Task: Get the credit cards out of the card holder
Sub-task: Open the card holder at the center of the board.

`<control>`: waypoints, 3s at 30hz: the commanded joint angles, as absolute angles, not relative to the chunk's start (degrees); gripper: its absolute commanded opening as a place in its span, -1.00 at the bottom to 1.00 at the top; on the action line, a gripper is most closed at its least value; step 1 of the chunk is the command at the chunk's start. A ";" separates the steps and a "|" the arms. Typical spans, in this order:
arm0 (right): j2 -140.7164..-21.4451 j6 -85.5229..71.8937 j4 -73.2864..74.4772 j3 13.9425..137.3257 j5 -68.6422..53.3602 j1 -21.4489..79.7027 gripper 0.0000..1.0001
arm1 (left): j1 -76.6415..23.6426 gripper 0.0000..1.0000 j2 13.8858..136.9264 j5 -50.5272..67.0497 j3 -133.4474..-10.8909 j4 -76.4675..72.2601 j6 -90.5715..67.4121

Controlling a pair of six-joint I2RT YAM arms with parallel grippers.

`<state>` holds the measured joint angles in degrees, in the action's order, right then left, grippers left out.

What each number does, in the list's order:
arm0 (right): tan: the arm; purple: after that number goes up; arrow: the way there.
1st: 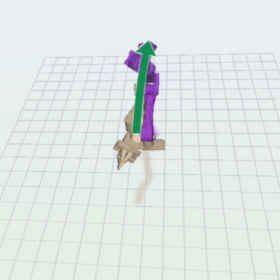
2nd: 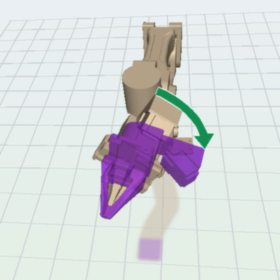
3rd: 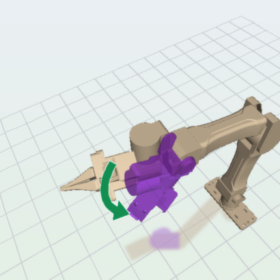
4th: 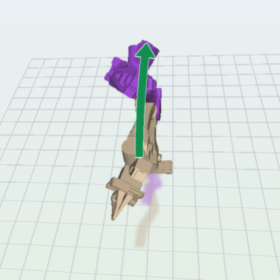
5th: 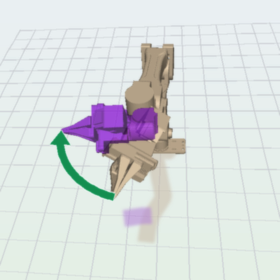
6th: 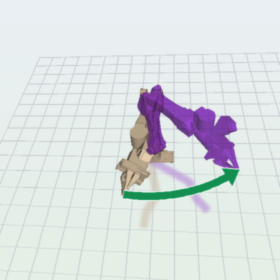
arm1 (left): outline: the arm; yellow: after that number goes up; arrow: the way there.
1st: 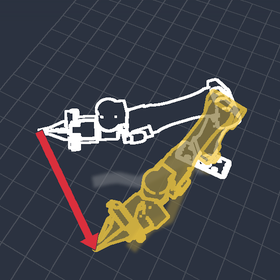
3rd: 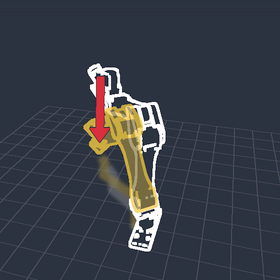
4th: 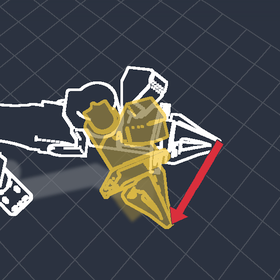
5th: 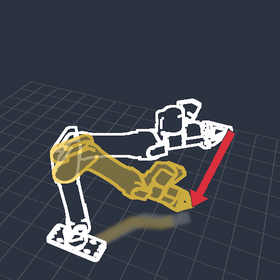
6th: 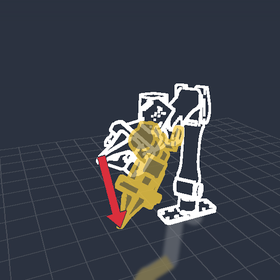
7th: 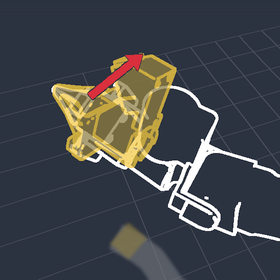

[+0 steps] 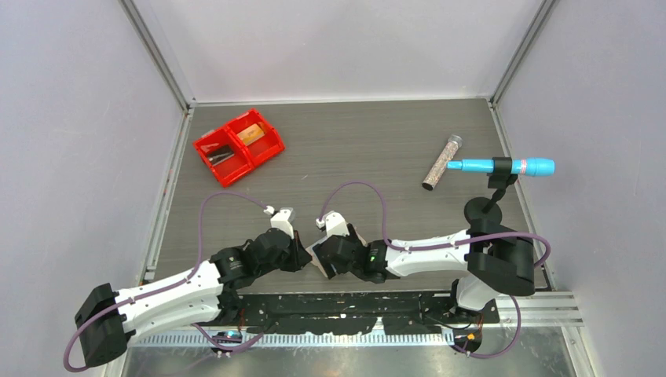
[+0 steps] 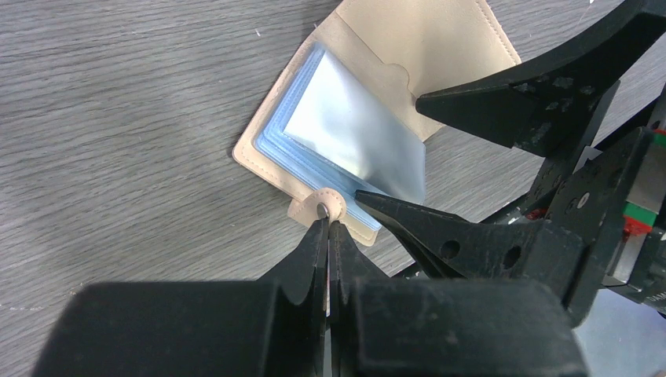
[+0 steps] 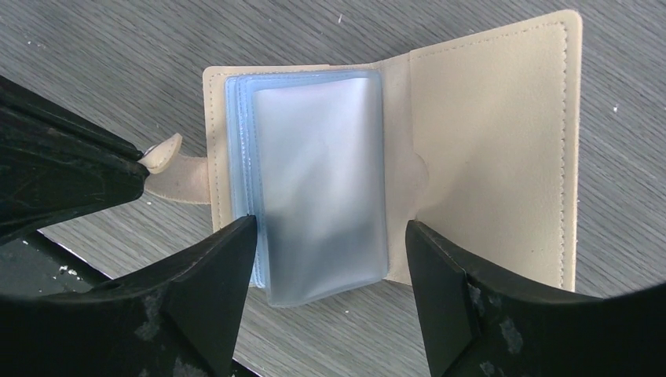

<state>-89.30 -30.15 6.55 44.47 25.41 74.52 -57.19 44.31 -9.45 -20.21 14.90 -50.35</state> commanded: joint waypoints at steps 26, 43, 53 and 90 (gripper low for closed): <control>-89.45 -31.41 5.28 45.37 27.45 74.82 0.59 | -56.95 -1.00 43.03 -10.56 -19.69 13.96 -50.10; -85.11 -34.58 10.49 44.60 33.56 74.80 0.41 | -56.95 -1.00 42.46 -10.68 -19.34 14.77 -50.10; -82.83 -34.49 11.51 44.05 36.73 74.67 0.38 | -56.95 -1.00 42.63 -10.13 -19.16 14.93 -50.10; -73.86 -37.80 10.03 35.74 26.21 66.54 -0.90 | -56.95 -1.00 41.33 -5.00 -20.74 12.29 -40.66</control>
<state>-77.34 -32.84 8.91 37.50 27.22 66.87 -57.19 42.35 -7.73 -18.44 15.64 -45.93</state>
